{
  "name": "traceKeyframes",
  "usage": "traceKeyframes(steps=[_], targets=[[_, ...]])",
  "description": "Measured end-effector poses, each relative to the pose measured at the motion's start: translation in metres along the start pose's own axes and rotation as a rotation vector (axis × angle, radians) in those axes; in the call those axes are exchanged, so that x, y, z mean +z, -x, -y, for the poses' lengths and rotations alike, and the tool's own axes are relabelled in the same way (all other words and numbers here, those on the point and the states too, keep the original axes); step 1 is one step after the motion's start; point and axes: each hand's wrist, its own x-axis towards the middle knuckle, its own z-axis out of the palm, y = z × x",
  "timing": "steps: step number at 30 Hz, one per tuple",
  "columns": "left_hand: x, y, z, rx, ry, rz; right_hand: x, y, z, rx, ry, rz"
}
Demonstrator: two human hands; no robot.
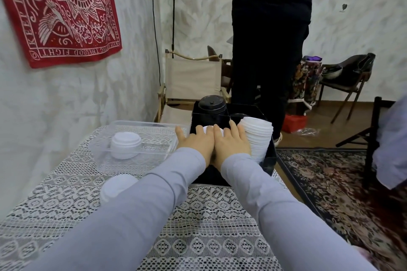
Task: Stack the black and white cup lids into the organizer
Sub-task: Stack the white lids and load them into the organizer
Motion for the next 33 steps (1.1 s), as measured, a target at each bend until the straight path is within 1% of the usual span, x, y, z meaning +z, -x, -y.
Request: traceKeyframes(steps=[6, 10, 12, 18, 23, 26, 28, 33], targets=[[0.002, 0.0, -0.002, -0.005, -0.052, 0.047, -0.001, 0.003, -0.001, -0.038, 0.046, 0.079], [-0.001, -0.002, -0.004, -0.047, -0.036, 0.199, -0.004, 0.005, 0.001, -0.093, 0.127, 0.129], [-0.002, -0.002, -0.003, -0.053, -0.051, 0.236, -0.006, 0.006, 0.003, -0.109, 0.143, 0.149], [0.006, -0.002, 0.001, -0.003, -0.173, 0.224, -0.004, 0.004, 0.003, -0.139, 0.23, 0.202], [0.009, -0.003, 0.004, 0.052, -0.237, 0.208, -0.006, 0.002, 0.004, -0.167, 0.225, 0.241], [0.01, -0.004, 0.005, 0.064, -0.254, 0.207, 0.0, 0.0, 0.005, -0.164, 0.226, 0.236], [0.008, -0.004, 0.006, 0.071, -0.27, 0.219, 0.004, -0.002, 0.005, -0.145, 0.183, 0.227], [0.005, 0.002, 0.007, 0.1, -0.283, 0.191, 0.003, 0.007, 0.008, -0.15, 0.12, 0.166]])
